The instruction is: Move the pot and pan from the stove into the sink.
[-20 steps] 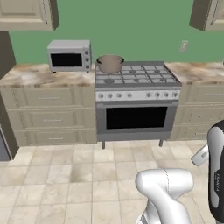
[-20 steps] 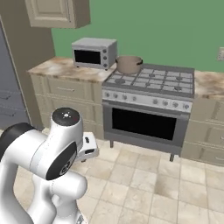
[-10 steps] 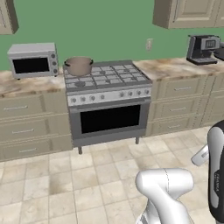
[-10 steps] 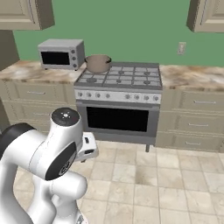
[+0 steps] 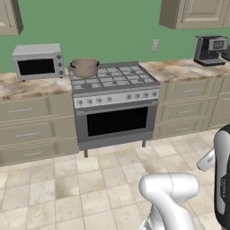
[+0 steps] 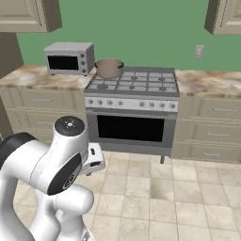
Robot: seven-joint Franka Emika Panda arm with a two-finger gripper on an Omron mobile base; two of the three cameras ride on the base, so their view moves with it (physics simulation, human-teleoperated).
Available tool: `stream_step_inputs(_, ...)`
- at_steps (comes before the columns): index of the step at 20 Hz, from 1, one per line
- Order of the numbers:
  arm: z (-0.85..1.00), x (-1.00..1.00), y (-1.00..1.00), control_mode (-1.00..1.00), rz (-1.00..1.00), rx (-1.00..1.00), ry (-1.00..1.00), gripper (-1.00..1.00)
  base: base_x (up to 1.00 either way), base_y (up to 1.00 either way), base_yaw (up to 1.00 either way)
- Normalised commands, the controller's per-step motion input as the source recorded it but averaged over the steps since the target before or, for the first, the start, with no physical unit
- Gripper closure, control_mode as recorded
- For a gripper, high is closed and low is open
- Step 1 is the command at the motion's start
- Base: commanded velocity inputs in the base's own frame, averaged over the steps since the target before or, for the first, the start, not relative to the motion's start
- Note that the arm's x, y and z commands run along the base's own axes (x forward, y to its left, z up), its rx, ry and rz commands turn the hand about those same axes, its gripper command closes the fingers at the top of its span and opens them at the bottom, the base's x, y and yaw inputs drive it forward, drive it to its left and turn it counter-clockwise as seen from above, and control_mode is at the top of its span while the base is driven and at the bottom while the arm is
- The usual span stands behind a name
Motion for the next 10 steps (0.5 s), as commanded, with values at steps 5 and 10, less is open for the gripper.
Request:
stream_step_inputs(5, 0.0, 0.0, 0.0, 1.0, 0.0, 0.0, 0.0, -1.0, -0.04, 0.11, 0.0)
stream_step_inputs(10, 0.0, 0.0, 0.0, 1.0, 0.0, 0.0, 0.0, -1.0, 0.17, 0.01, 0.0)
